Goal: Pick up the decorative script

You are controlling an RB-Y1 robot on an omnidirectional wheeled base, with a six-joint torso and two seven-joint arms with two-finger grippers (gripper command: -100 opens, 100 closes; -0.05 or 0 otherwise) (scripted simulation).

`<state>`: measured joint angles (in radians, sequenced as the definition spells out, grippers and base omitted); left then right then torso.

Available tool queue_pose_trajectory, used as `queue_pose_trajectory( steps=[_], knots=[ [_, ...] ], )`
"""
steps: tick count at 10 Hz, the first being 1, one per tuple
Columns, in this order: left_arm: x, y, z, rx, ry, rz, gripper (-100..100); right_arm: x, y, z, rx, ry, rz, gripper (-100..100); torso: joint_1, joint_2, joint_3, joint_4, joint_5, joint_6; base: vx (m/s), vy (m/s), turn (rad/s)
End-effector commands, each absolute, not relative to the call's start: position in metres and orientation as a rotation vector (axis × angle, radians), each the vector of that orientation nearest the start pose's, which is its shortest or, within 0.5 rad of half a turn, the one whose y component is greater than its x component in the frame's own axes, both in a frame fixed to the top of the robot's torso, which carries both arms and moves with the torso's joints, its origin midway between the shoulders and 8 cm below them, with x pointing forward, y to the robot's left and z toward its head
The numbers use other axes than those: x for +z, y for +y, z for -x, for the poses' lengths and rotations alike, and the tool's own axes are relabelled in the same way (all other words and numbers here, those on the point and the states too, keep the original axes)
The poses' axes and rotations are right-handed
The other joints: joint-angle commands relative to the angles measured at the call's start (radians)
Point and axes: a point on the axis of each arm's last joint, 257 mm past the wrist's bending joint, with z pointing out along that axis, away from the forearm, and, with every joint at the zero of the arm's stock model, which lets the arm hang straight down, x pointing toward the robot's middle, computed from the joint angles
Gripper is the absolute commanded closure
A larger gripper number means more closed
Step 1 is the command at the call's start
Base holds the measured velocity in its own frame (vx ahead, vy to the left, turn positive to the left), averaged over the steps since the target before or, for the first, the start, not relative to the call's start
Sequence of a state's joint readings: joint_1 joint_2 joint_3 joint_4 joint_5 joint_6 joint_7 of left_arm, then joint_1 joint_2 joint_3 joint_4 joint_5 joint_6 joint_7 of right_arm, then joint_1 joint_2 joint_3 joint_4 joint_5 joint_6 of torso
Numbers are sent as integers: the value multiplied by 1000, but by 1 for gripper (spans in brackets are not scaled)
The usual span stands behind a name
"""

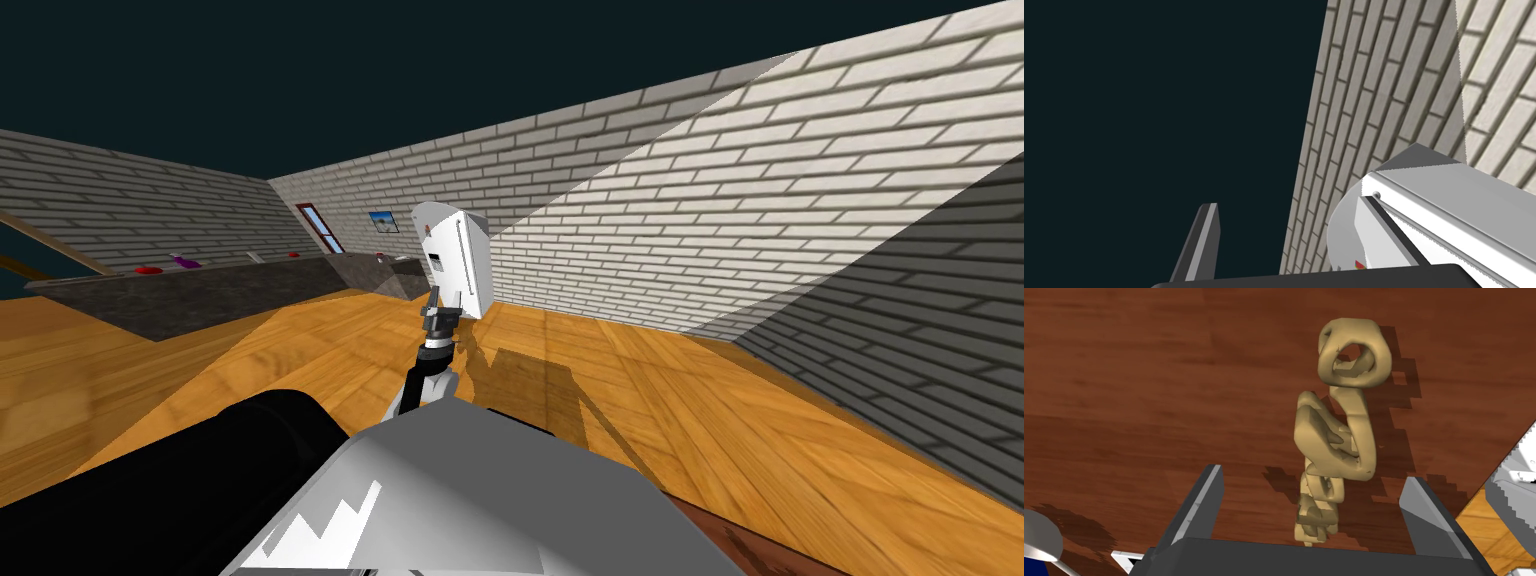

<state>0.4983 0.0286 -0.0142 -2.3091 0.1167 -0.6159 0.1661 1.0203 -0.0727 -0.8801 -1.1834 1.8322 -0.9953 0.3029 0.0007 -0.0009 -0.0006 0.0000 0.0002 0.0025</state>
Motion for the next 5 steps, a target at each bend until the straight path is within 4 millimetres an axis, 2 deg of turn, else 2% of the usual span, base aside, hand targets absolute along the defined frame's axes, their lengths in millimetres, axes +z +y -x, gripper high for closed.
queue_pose_trajectory(
  steps=[1,5],
  knots=[
    [58,283,-315,-1577,416,645,0,-492,-433,244,-63,2961,-28,100,0,0,0,0,0,0,0,0,0],
    [58,283,-315,-1577,416,645,0,-492,-433,244,-60,2961,-27,100,-1,0,0,0,0,0,0,0,0]
  ],
)
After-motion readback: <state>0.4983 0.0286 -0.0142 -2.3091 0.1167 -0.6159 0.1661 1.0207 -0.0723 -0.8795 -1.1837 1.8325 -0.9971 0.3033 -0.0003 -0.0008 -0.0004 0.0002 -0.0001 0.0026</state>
